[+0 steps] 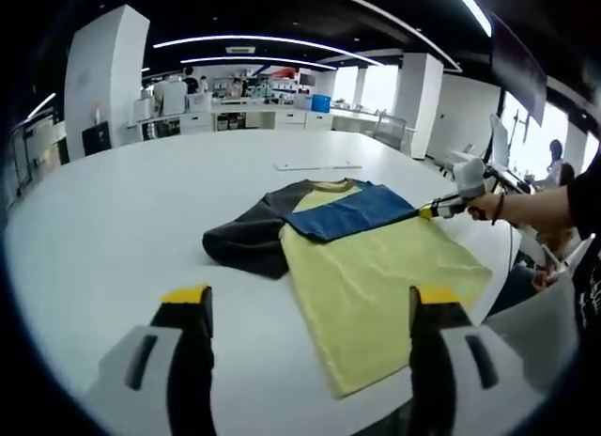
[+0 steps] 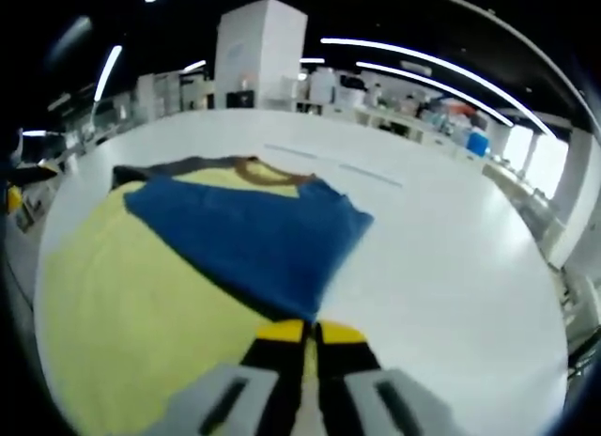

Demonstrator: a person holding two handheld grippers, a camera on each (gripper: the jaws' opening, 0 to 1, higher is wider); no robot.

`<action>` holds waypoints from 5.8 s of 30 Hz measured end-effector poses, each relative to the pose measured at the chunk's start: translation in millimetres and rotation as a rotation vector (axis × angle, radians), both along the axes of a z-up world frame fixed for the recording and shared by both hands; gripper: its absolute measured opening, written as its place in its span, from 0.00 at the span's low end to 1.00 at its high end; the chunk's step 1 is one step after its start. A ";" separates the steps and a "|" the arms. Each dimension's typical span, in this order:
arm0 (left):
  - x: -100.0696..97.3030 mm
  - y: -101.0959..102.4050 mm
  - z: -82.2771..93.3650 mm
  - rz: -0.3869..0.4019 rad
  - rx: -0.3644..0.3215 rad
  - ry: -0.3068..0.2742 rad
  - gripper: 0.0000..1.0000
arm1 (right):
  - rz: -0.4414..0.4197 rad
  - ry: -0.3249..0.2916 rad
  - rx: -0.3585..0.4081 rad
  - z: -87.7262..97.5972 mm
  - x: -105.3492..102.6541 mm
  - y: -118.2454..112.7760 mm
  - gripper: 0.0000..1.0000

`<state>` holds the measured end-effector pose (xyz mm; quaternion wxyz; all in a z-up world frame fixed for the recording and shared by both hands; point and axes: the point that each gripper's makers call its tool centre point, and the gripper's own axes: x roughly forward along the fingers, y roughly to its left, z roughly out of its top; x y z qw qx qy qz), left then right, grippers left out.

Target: Fold the garment on the visible template until the final outline fits inside the template.

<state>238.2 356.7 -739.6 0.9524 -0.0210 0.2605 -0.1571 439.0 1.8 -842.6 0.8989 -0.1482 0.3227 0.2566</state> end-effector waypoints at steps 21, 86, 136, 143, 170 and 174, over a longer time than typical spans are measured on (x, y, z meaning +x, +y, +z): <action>3.7 3.5 -3.1 0.013 0.002 0.008 0.83 | -0.017 0.008 -0.021 -0.5 8.9 -23.5 0.00; 106.4 95.8 -30.6 0.195 0.153 -0.046 0.45 | 0.242 0.031 0.327 114.5 -117.0 28.3 0.97; 159.5 63.7 -62.5 0.214 -0.030 0.041 0.00 | 0.107 0.038 0.329 114.0 -128.3 2.7 0.86; 159.6 43.0 -33.7 0.199 -0.056 -0.008 0.00 | 0.112 0.036 0.338 113.3 -128.9 3.7 0.87; 169.7 -101.0 -9.8 -0.063 -0.038 -0.062 0.00 | 0.109 0.039 0.357 106.6 -135.6 3.1 0.90; 164.1 -115.3 -27.4 -0.085 -0.010 -0.039 0.00 | 0.103 0.038 0.357 106.1 -135.3 0.6 0.90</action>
